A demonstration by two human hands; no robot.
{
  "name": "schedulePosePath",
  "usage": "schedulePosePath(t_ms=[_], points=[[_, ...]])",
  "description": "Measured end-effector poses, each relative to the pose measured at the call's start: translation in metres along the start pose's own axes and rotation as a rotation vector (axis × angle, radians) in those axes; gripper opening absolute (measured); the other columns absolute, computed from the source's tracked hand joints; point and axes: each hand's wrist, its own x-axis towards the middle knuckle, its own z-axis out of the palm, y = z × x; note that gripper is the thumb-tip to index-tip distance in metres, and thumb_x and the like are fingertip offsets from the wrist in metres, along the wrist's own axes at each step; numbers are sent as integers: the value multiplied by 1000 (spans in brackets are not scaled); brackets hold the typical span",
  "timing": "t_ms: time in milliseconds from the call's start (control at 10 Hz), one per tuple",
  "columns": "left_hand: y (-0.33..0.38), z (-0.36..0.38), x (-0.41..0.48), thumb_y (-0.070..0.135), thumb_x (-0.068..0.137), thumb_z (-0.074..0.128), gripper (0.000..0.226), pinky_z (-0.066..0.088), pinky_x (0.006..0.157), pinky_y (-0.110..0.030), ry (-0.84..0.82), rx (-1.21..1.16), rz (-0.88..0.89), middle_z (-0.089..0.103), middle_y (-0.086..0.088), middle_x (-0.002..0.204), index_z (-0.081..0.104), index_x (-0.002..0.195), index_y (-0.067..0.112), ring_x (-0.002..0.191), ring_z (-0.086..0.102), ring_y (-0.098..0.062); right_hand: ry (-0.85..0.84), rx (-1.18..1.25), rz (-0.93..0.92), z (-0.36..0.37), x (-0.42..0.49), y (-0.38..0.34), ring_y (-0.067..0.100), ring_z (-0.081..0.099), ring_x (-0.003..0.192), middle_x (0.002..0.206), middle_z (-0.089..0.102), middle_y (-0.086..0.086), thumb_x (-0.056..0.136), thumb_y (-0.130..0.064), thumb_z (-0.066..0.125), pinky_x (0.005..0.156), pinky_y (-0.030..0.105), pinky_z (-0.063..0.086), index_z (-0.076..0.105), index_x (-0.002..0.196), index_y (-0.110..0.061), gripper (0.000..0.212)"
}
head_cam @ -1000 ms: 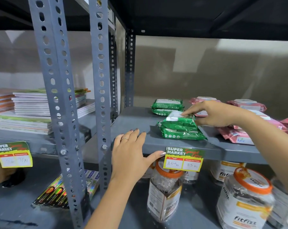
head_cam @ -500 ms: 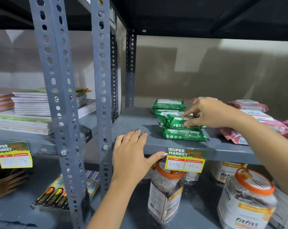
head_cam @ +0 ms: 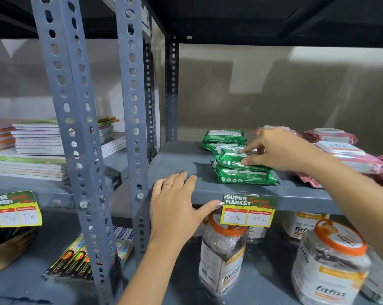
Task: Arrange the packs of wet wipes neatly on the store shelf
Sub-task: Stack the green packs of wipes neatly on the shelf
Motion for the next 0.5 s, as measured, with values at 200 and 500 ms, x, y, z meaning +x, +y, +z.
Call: schedulePosePath(t_ms=[200, 500], points=[[0, 1, 0, 90, 73, 27, 92, 27, 107, -38, -16, -9, 11, 57, -1, 136, 60, 127, 22, 126, 49, -19, -1, -12, 50, 0, -2, -4, 11, 54, 77, 72, 46, -23, 73, -59, 64, 57, 23, 34, 72, 106, -32, 44], [20, -37, 26, 80, 84, 6, 91, 23, 111, -39, 85, -189, 22, 45, 1, 147, 49, 137, 20, 136, 36, -16, -110, 39, 86, -15, -28, -8, 19, 60, 101, 120, 59, 0, 80, -49, 63, 86, 39, 50, 47, 135, -32, 60]])
